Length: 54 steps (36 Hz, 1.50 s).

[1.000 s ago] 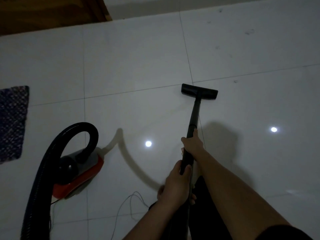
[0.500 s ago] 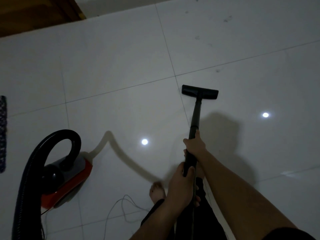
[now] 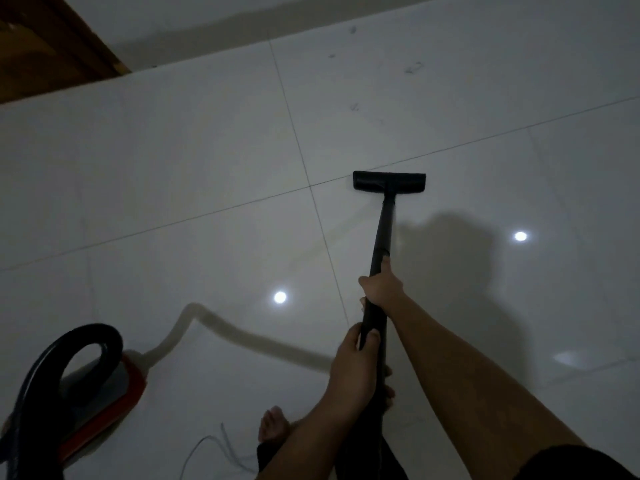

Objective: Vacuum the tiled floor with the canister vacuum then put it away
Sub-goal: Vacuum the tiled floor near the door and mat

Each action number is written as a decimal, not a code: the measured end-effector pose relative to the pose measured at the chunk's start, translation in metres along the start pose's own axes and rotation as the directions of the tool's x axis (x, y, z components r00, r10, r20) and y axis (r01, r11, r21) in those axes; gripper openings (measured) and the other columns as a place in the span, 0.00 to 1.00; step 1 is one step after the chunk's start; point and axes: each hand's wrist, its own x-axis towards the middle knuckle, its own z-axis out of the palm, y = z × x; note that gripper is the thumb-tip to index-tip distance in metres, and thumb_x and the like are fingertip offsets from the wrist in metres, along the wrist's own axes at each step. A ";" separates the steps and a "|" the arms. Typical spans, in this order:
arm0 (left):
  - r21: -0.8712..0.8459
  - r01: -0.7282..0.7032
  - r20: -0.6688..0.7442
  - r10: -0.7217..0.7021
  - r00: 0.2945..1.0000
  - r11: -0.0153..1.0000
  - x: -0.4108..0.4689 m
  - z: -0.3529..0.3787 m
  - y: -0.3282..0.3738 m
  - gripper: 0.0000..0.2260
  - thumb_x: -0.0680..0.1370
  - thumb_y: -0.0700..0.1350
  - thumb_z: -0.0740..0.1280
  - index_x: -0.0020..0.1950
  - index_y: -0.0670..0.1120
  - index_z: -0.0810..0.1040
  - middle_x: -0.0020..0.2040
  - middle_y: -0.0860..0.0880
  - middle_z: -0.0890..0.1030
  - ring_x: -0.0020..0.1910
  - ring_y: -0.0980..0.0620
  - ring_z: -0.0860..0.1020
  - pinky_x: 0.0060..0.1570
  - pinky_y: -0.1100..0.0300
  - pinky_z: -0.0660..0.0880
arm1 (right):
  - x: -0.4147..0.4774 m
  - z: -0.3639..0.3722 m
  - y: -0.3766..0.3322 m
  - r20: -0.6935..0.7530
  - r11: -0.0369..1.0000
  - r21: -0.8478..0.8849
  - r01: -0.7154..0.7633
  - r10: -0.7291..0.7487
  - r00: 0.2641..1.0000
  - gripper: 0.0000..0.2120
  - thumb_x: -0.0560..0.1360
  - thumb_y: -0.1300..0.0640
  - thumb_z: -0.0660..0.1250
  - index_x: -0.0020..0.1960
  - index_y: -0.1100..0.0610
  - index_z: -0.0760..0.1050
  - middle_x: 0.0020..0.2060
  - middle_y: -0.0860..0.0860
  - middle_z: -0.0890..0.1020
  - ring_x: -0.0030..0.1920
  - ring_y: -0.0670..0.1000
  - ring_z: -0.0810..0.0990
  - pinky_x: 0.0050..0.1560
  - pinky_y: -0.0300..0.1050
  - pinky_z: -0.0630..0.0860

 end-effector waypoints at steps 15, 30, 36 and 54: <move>-0.046 -0.042 -0.093 0.038 0.995 0.998 0.058 0.012 0.067 0.14 0.82 0.47 0.54 0.66 0.47 0.69 0.35 0.44 0.74 0.18 0.59 0.72 0.18 0.69 0.68 | 0.051 -0.030 -0.075 0.029 0.998 -0.034 0.058 -0.057 0.998 0.38 0.79 0.63 0.60 0.79 0.47 0.40 0.56 0.62 0.75 0.30 0.50 0.76 0.30 0.40 0.75; -0.138 -0.048 -0.111 0.033 0.993 0.989 0.119 -0.047 0.179 0.15 0.81 0.49 0.57 0.67 0.47 0.69 0.34 0.42 0.76 0.21 0.52 0.73 0.21 0.63 0.71 | 0.095 -0.018 -0.217 0.060 0.986 -0.152 0.072 -0.064 0.996 0.40 0.77 0.62 0.61 0.78 0.48 0.38 0.58 0.63 0.74 0.37 0.54 0.78 0.42 0.48 0.81; -0.188 -0.024 -0.078 0.010 0.997 0.982 0.129 -0.068 0.216 0.15 0.81 0.49 0.56 0.68 0.51 0.68 0.34 0.43 0.75 0.21 0.51 0.73 0.21 0.63 0.72 | 0.106 -0.012 -0.257 0.070 0.980 -0.184 0.079 -0.067 0.995 0.39 0.78 0.63 0.60 0.78 0.49 0.40 0.53 0.60 0.74 0.35 0.51 0.77 0.45 0.47 0.80; -0.205 -0.101 -0.133 0.074 0.988 0.974 0.188 -0.072 0.300 0.12 0.82 0.48 0.56 0.64 0.50 0.72 0.32 0.46 0.76 0.20 0.54 0.73 0.20 0.63 0.73 | 0.165 -0.028 -0.347 0.111 0.986 -0.149 0.082 -0.065 0.992 0.39 0.79 0.62 0.60 0.78 0.45 0.39 0.52 0.58 0.73 0.32 0.51 0.76 0.32 0.41 0.76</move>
